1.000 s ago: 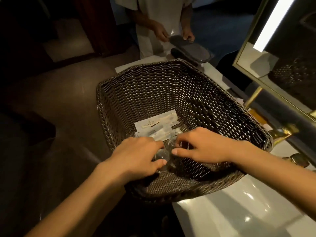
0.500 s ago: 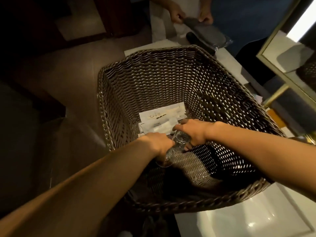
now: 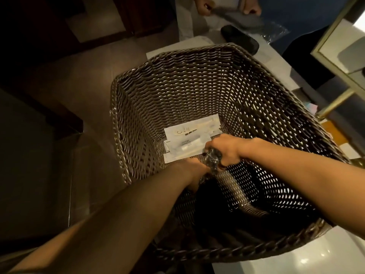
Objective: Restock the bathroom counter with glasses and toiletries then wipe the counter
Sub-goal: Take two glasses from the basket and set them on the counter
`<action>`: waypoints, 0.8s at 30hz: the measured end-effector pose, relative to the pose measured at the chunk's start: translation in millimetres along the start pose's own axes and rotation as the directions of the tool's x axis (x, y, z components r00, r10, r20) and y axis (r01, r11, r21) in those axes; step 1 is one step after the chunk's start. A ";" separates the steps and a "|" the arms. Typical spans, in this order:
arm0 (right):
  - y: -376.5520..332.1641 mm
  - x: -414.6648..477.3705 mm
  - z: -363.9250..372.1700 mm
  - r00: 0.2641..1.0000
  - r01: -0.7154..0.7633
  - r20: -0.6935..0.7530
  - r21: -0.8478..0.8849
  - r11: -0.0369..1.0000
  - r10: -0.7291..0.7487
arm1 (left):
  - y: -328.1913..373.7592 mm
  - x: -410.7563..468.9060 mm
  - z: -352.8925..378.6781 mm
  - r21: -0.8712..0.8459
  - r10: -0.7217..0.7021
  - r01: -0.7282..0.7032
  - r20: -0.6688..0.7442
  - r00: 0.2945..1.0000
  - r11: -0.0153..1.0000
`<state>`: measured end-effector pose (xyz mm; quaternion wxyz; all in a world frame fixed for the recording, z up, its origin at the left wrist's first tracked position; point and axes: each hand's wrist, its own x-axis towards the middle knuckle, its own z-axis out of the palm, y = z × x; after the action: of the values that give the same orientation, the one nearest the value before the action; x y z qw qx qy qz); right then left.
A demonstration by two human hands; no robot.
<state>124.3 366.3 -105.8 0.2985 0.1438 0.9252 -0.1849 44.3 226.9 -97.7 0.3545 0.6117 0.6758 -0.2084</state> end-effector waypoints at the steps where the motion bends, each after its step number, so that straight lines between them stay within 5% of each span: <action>1: 1.5 -0.9 -2.0 1.000 -0.011 0.005 0.008 1.000 0.011 | -0.1 0.2 -2.1 0.009 0.013 -0.013 0.006 1.000 1.000; 5: 9.6 -9.6 -12.1 0.997 -0.067 0.043 0.077 0.995 0.064 | -2.5 -1.9 -18.5 0.078 0.017 -0.026 0.114 0.993 0.997; 14: 0.7 -49.8 -39.3 0.989 -0.124 -0.051 0.185 0.975 0.136 | -12.4 -43.8 -56.2 -0.118 0.098 -0.082 0.142 0.985 0.990; 24: -45.9 -145.1 -45.8 0.906 -0.144 -0.335 0.332 0.932 0.260 | -40.1 -132.1 -91.6 -0.201 0.262 -0.306 -0.218 0.940 0.931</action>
<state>197.4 322.5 28.4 0.1094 0.3159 0.9059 -0.2598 -15.2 196.1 53.8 0.3845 0.6746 0.6299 -0.0158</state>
